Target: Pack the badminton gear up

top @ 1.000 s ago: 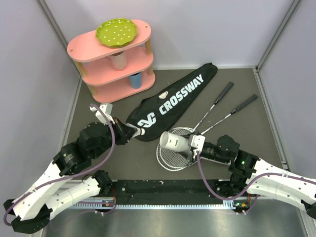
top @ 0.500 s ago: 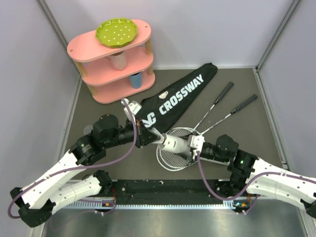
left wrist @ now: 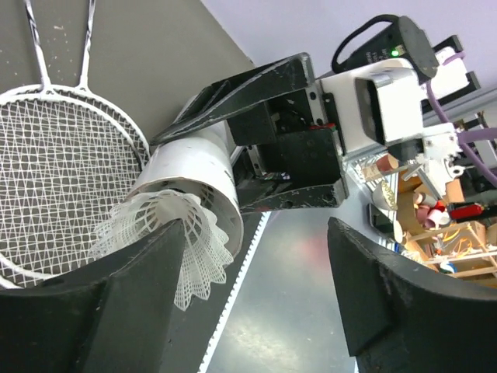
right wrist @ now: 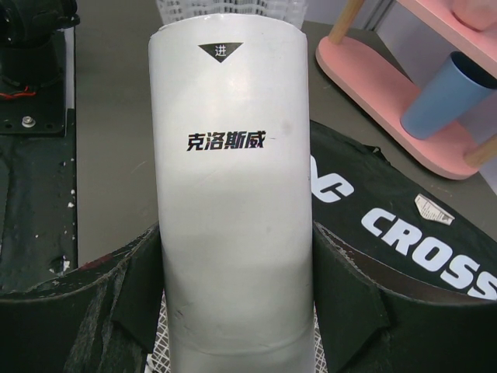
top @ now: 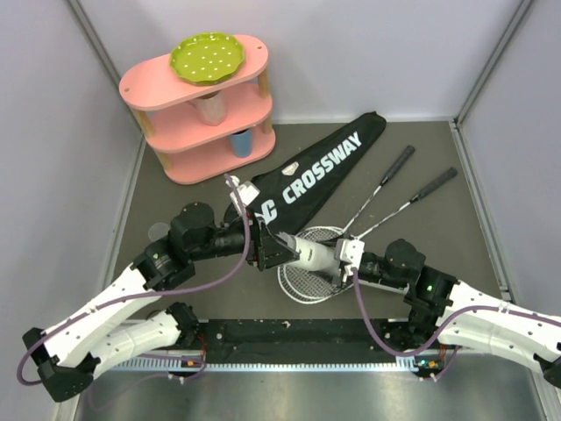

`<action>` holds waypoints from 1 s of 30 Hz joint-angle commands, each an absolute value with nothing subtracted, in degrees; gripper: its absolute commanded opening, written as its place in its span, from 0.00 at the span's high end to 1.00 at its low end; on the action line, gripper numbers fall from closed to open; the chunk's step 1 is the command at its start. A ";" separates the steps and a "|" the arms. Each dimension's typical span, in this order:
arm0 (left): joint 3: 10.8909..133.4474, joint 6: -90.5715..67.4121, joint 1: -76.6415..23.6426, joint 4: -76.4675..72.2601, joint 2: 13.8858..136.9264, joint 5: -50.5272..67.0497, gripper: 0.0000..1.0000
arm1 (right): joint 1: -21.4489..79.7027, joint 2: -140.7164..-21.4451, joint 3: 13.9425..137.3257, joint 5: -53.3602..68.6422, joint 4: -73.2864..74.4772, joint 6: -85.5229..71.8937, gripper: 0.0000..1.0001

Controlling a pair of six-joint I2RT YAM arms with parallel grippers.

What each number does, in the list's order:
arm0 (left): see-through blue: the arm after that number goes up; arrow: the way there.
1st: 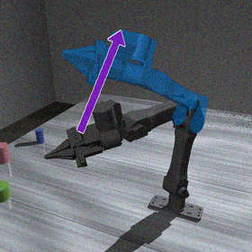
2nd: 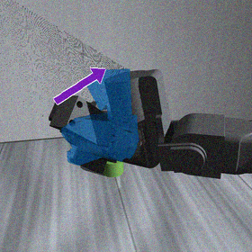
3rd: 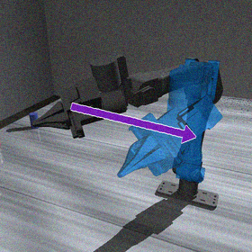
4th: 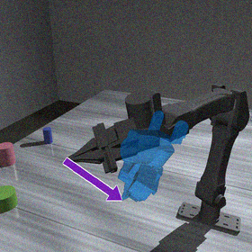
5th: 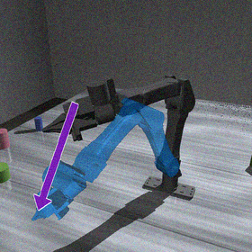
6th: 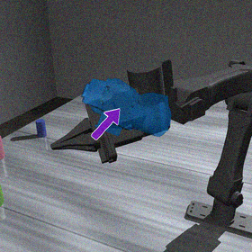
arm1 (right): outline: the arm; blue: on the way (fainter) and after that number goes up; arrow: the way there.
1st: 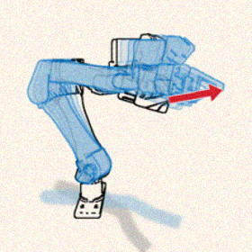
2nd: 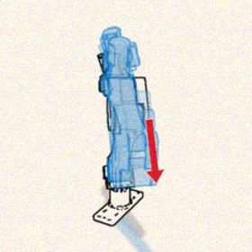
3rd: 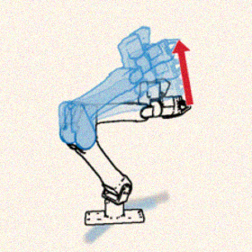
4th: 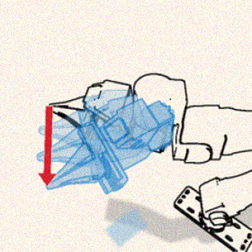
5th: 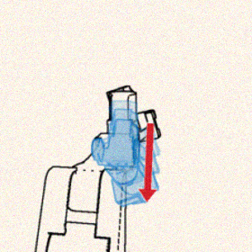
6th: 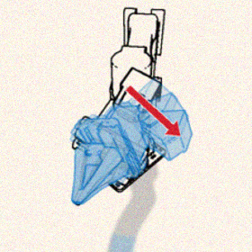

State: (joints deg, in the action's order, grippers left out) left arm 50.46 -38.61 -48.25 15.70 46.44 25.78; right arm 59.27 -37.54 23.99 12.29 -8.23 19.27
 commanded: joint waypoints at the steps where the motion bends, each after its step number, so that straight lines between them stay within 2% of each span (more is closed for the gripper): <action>1: 50.19 -37.53 -48.08 11.95 42.98 26.72 0.18 | 59.77 -36.83 25.93 13.18 -12.04 18.54 0.84; 6: 48.87 -39.46 -48.16 8.54 44.91 29.79 0.09 | 59.85 -36.56 25.84 13.36 -12.39 18.63 0.84; 10: 46.68 -42.71 -48.08 1.25 48.94 32.95 0.10 | 59.77 -37.00 26.37 13.80 -12.66 18.46 0.85; 13: 43.52 -47.80 -48.25 -9.53 53.15 37.94 0.10 | 59.77 -37.00 26.63 13.97 -12.74 18.28 0.85; 17: 42.98 -50.28 -48.34 -14.06 55.20 38.94 0.10 | 59.85 -36.74 26.54 13.71 -12.22 18.28 0.85; 24: 47.98 -39.83 -47.73 3.93 49.15 32.35 0.06 | 59.85 -35.86 25.14 12.57 -12.13 19.25 0.85; 30: 50.27 -34.37 -42.46 21.24 41.68 23.49 0.02 | 59.85 -36.21 24.26 11.95 -12.48 20.04 0.85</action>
